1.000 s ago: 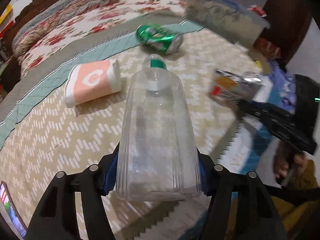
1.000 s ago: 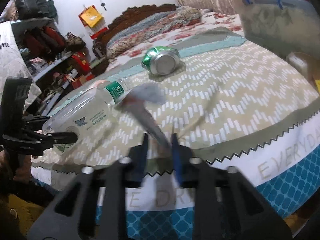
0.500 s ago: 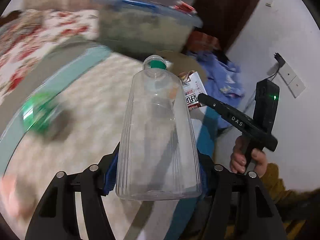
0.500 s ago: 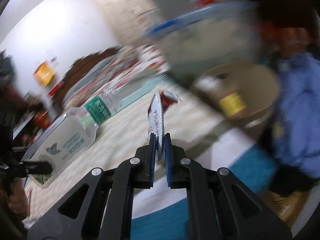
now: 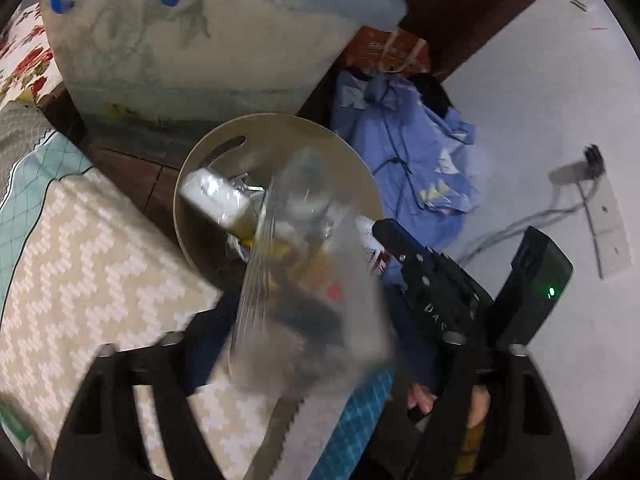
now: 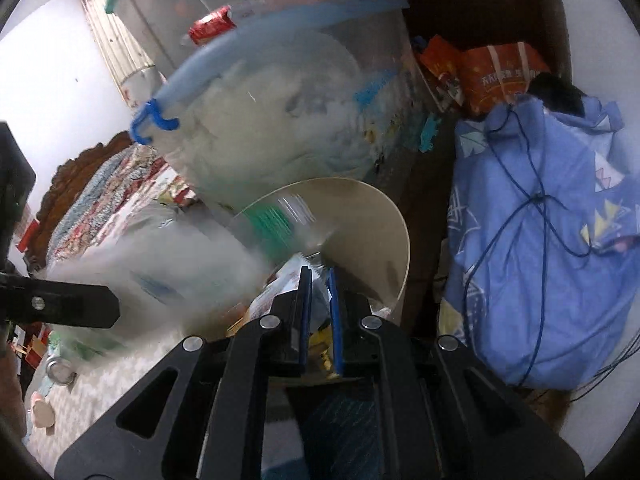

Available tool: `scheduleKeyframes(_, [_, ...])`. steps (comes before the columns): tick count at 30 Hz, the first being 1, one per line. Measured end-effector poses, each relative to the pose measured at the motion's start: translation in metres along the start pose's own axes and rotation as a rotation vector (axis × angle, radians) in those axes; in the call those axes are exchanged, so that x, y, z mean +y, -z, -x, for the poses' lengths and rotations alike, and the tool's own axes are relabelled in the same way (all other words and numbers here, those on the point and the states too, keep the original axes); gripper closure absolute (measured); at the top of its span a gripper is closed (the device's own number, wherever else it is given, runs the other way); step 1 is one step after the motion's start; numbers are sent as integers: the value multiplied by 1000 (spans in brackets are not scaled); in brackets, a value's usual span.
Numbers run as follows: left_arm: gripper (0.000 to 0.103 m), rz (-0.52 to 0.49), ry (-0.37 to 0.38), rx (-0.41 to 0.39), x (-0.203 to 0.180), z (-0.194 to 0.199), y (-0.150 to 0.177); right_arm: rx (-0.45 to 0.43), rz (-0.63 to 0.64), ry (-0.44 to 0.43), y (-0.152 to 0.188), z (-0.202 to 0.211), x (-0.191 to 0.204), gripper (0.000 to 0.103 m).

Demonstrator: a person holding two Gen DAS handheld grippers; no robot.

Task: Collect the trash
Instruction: 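Carry the wrapper and bottle to the bin and open both grippers over it, then move both grippers back over the bed toward the green can and pink cup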

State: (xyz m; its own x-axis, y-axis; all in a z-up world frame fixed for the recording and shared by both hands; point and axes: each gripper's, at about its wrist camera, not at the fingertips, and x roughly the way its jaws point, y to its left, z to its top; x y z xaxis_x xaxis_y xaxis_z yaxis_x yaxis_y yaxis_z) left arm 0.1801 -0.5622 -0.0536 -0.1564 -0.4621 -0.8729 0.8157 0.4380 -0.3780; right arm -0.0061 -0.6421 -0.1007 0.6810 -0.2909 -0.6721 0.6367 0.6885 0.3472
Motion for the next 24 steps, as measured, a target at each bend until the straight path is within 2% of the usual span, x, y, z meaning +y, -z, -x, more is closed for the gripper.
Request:
scheduleKeyframes(2, [14,7,-38,-15,-3,-3,-4,-6,5,32,-2,-7,-2,89])
scheduleKeyframes(6, [14,25,1,-67,-1,16,3,-17,-46,10,-2,-5,-9,88])
scheduleKeyframes(7, [14,20,-4,-79,-1,22,7,-32,-59,4,0,-1,-11,78])
scheduleKeyframes(8, [14,15,-2,-97,1,31,14,-47,-72,0,3,3,-12,49])
scheduleKeyframes(9, [14,11,8,-121,2,42,23,-64,-83,-3,5,7,-12,30])
scheduleKeyframes(10, [14,8,11,-143,2,50,31,-110,-98,-9,9,16,-11,16])
scheduleKeyframes(13, [14,-18,-4,-209,4,75,63,-141,-81,-18,18,34,0,17])
scheduleKeyframes(18, [14,-25,-77,-291,20,109,142,-145,-93,-26,37,55,14,19])
scheduleKeyframes(22, [14,-16,-227,-325,35,126,199,-133,-141,-53,58,74,12,32])
scheduleKeyframes(24, [14,6,-272,-339,46,134,226,-114,-148,-62,66,79,14,40])
